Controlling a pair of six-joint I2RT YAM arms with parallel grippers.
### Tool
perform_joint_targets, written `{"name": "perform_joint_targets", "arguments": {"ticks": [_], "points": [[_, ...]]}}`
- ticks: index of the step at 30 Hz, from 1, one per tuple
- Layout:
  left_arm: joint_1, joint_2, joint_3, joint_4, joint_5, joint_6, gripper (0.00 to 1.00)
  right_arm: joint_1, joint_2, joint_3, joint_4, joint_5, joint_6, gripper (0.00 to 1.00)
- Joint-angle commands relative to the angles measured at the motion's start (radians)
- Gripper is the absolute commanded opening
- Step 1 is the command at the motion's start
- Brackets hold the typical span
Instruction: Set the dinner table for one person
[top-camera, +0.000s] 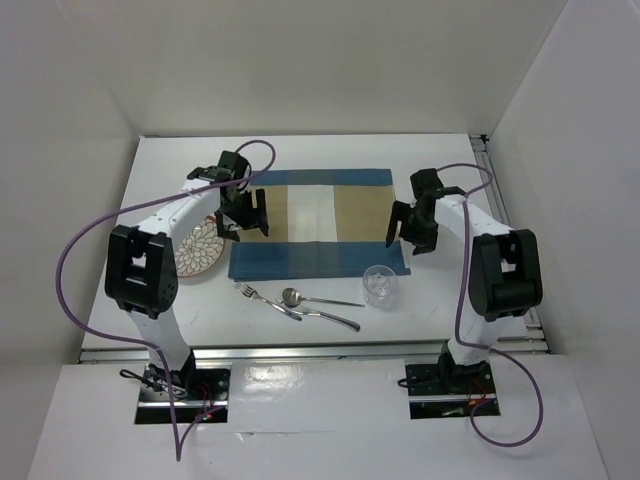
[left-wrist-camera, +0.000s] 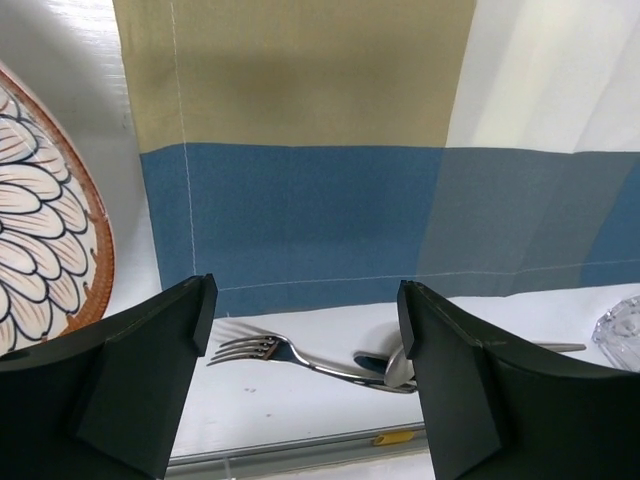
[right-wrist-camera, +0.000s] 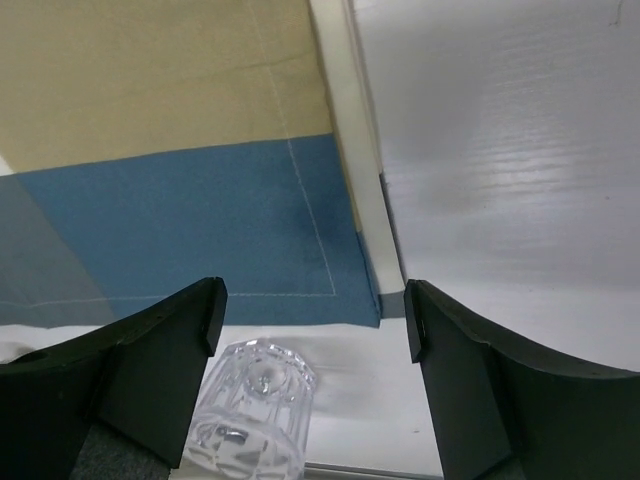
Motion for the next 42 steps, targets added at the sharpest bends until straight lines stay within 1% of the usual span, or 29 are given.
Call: {"name": "perform_joint_targets", "arguments": {"ticks": [1,3,4,5,7,8,10,12,13,14,15,17,18,23,24,26,27,30,32,35,36,37,40,42], "points": [[-0.003,0.049,-0.007,0.004,0.015,-0.025,0.91,-0.007,0.07,-0.015,0.042,0.008,0.008,0.83],[-0.003,0.061,-0.007,-0.007,-0.014,-0.035,0.91,-0.007,0.092,-0.015,0.051,-0.005,0.008,0.82],[-0.003,0.061,-0.028,-0.007,-0.014,-0.035,0.93,-0.007,0.092,-0.028,0.06,-0.005,0.008,0.81],[-0.003,0.052,-0.04,-0.007,-0.023,-0.044,0.93,-0.007,0.101,-0.038,0.076,-0.017,0.008,0.76],[-0.003,0.037,-0.066,-0.007,-0.032,-0.053,0.94,-0.007,0.101,-0.054,0.09,-0.041,0.008,0.71],[-0.003,0.025,-0.091,-0.007,-0.032,-0.065,0.94,-0.007,0.11,-0.067,0.1,-0.042,0.008,0.63],[-0.003,0.016,-0.119,0.004,-0.032,-0.078,0.94,-0.007,0.11,-0.076,0.111,-0.062,0.017,0.55],[-0.003,0.015,-0.14,0.024,-0.005,-0.088,0.94,-0.007,0.132,-0.085,0.122,-0.074,0.017,0.43],[-0.003,0.035,-0.151,0.033,-0.005,-0.088,0.93,-0.007,0.142,-0.085,0.122,-0.074,0.017,0.32],[-0.003,0.046,-0.151,0.033,-0.005,-0.088,0.93,-0.007,0.143,-0.076,0.122,-0.086,0.017,0.26],[-0.003,0.055,-0.151,0.033,-0.005,-0.088,0.9,-0.007,0.155,-0.067,0.122,-0.086,0.017,0.18],[-0.003,0.077,-0.12,0.042,-0.02,-0.088,0.88,-0.007,0.155,-0.029,0.122,-0.097,0.026,0.0],[-0.003,0.086,-0.108,0.033,-0.03,-0.088,0.88,-0.007,0.164,-0.013,0.122,-0.097,0.026,0.0],[-0.003,0.109,0.004,0.012,-0.06,-0.068,0.88,-0.007,0.164,0.114,0.122,-0.192,0.026,0.0],[-0.003,0.109,0.056,0.012,-0.06,-0.059,0.88,-0.007,0.178,0.158,0.113,-0.219,0.026,0.0],[-0.003,0.149,0.114,-0.036,-0.051,-0.059,0.88,-0.007,0.193,0.195,0.101,-0.232,0.036,0.0],[-0.003,0.149,0.162,-0.053,-0.051,-0.059,0.88,-0.007,0.204,0.205,0.1,-0.232,0.036,0.0],[-0.003,0.131,0.185,-0.106,-0.051,-0.05,0.91,-0.007,0.204,0.186,0.1,-0.211,0.036,0.0],[-0.003,0.094,0.144,-0.116,-0.06,-0.059,0.91,-0.007,0.178,0.157,0.1,-0.201,0.036,0.0],[-0.003,0.011,0.032,-0.116,-0.074,-0.087,0.91,-0.007,0.152,0.093,0.1,-0.201,0.036,0.0],[-0.003,-0.004,-0.034,-0.093,-0.074,-0.107,0.91,-0.007,0.138,0.062,0.1,-0.191,0.036,0.0],[-0.003,-0.032,-0.066,-0.08,-0.074,-0.119,0.92,-0.007,0.118,0.045,0.1,-0.19,0.046,0.0],[0.007,-0.041,-0.157,-0.031,-0.051,-0.141,0.92,-0.007,0.098,-0.011,0.11,-0.172,0.046,0.0],[0.007,-0.052,-0.182,-0.005,-0.04,-0.15,0.92,-0.007,0.089,-0.021,0.11,-0.161,0.046,0.0]]}}
